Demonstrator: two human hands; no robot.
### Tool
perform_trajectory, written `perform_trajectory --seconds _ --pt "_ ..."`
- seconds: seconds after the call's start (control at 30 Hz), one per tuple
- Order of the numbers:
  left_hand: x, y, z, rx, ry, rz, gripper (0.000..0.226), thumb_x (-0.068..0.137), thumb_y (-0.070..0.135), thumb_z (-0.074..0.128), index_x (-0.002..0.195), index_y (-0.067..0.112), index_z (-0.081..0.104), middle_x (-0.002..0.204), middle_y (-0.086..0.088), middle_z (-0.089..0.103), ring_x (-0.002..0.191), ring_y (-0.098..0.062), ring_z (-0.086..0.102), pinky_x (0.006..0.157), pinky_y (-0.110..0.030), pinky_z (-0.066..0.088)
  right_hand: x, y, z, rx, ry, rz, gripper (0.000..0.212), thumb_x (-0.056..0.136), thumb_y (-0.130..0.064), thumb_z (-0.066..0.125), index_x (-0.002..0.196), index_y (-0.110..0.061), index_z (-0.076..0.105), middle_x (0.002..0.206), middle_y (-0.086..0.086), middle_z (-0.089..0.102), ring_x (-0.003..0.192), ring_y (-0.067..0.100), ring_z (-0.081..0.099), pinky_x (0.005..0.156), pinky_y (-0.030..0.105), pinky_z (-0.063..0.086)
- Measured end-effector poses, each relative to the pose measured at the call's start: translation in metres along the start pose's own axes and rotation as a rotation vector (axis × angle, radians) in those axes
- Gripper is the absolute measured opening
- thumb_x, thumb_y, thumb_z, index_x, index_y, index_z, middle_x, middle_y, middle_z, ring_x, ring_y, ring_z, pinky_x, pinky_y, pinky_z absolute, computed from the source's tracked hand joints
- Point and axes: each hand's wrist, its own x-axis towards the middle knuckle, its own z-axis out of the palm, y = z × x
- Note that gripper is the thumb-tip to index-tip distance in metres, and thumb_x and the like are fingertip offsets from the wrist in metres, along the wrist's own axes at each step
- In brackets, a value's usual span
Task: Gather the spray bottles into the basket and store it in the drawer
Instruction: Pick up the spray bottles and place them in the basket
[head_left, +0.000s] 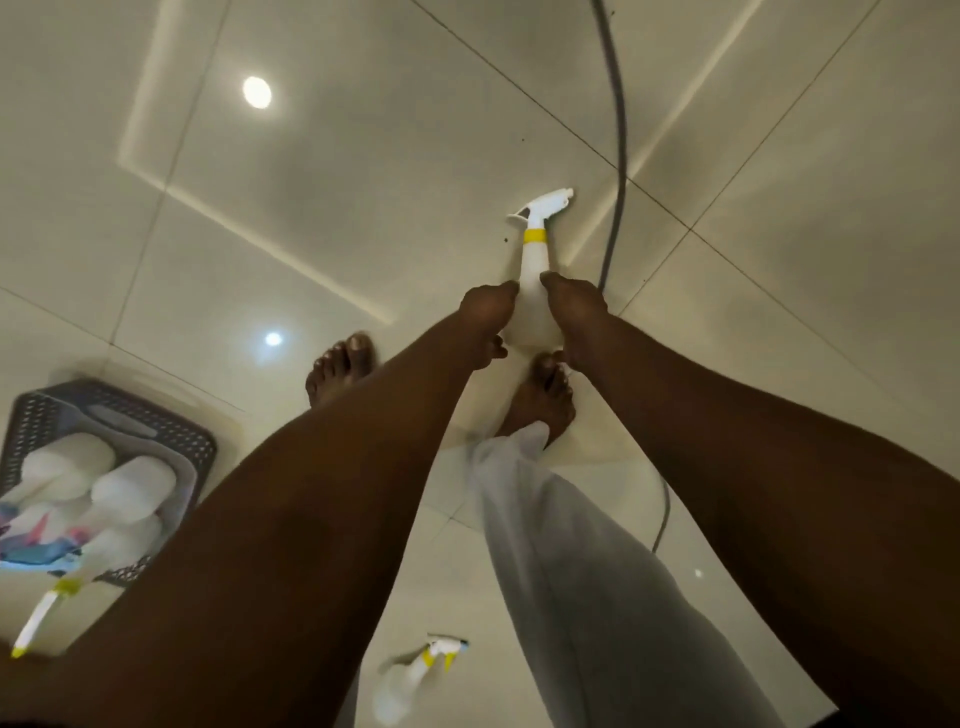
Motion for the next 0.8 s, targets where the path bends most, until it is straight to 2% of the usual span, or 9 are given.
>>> perform_trajectory --seconds 0.07,0.13,0.2,0.3,0.4,0.5,0.57,0.7,0.8 --pt "0.004 -0.002 0.008 -0.059 -0.012 -0.001 0.050 0.107 0.036 0.051 0.149 0.010 0.047 0.136 -0.013 0.057 0.114 -0.036 0.058 0.083 -0.042 0.051 0.005 0.000 0.000 -0.030 -0.006 -0.024 0.057 0.101 -0.042 0.059 0.147 -0.010 0.054 0.140 0.014 0.061 0.120 0.035 0.061 0.104 0.050 0.054" --pt "0.001 -0.003 0.012 -0.090 0.005 0.014 0.047 0.107 0.033 0.052 0.148 0.011 0.049 0.139 -0.013 0.058 0.113 -0.034 0.057 0.089 -0.045 0.050 0.001 0.000 -0.001 -0.060 -0.001 -0.057 0.054 0.102 -0.041 0.059 0.144 -0.007 0.058 0.138 0.015 0.063 0.120 0.035 0.063 0.105 0.051 0.054" --pt "-0.011 -0.004 0.012 -0.099 0.023 0.040 0.042 0.105 0.033 0.053 0.142 0.012 0.053 0.142 -0.014 0.059 0.122 -0.037 0.059 0.099 -0.050 0.052 -0.013 -0.002 -0.005 -0.081 -0.003 -0.093 0.052 0.102 -0.042 0.059 0.142 -0.009 0.060 0.138 0.014 0.064 0.120 0.035 0.063 0.104 0.053 0.055" --pt "-0.051 -0.002 0.004 -0.127 0.027 0.110 0.035 0.105 0.034 0.054 0.133 0.014 0.058 0.140 -0.013 0.062 0.127 -0.037 0.060 0.099 -0.049 0.054 -0.053 -0.007 -0.014 -0.068 -0.020 -0.163 0.050 0.100 -0.044 0.061 0.141 -0.015 0.062 0.137 0.011 0.065 0.120 0.034 0.064 0.102 0.055 0.056" --pt "-0.115 0.001 -0.011 -0.175 0.014 0.212 0.033 0.105 0.032 0.054 0.132 0.016 0.063 0.136 -0.012 0.066 0.126 -0.037 0.062 0.094 -0.044 0.053 -0.118 -0.015 -0.025 0.012 -0.050 -0.219 0.049 0.097 -0.045 0.067 0.141 -0.023 0.062 0.136 0.005 0.066 0.118 0.029 0.067 0.099 0.055 0.059" --pt "-0.192 0.004 -0.028 -0.219 0.004 0.300 0.039 0.106 0.030 0.055 0.143 0.016 0.058 0.141 -0.010 0.064 0.126 -0.034 0.063 0.107 -0.052 0.053 -0.194 -0.026 -0.036 0.012 -0.085 -0.310 0.050 0.097 -0.044 0.068 0.143 -0.029 0.060 0.140 0.002 0.064 0.121 0.026 0.066 0.101 0.053 0.058" --pt "-0.251 0.005 -0.040 -0.267 -0.004 0.343 0.044 0.106 0.027 0.056 0.148 0.015 0.054 0.144 -0.010 0.062 0.128 -0.032 0.063 0.108 -0.056 0.052 -0.252 -0.036 -0.046 -0.024 -0.123 -0.389 0.049 0.097 -0.044 0.068 0.144 -0.032 0.060 0.141 0.000 0.063 0.122 0.023 0.065 0.103 0.052 0.057" --pt "-0.355 0.000 -0.064 -0.357 0.014 0.436 0.047 0.105 0.021 0.057 0.152 0.015 0.050 0.146 -0.011 0.060 0.131 -0.028 0.061 0.113 -0.052 0.049 -0.353 -0.052 -0.062 -0.129 -0.199 -0.517 0.045 0.096 -0.043 0.068 0.140 -0.039 0.062 0.138 -0.005 0.066 0.121 0.022 0.067 0.103 0.054 0.057" --pt "-0.418 -0.011 -0.078 -0.438 0.063 0.505 0.046 0.106 0.018 0.055 0.151 0.016 0.051 0.143 -0.008 0.062 0.129 -0.025 0.062 0.114 -0.049 0.049 -0.418 -0.062 -0.063 -0.193 -0.271 -0.590 0.042 0.097 -0.034 0.068 0.139 -0.037 0.063 0.135 -0.004 0.068 0.120 0.023 0.068 0.103 0.056 0.056"
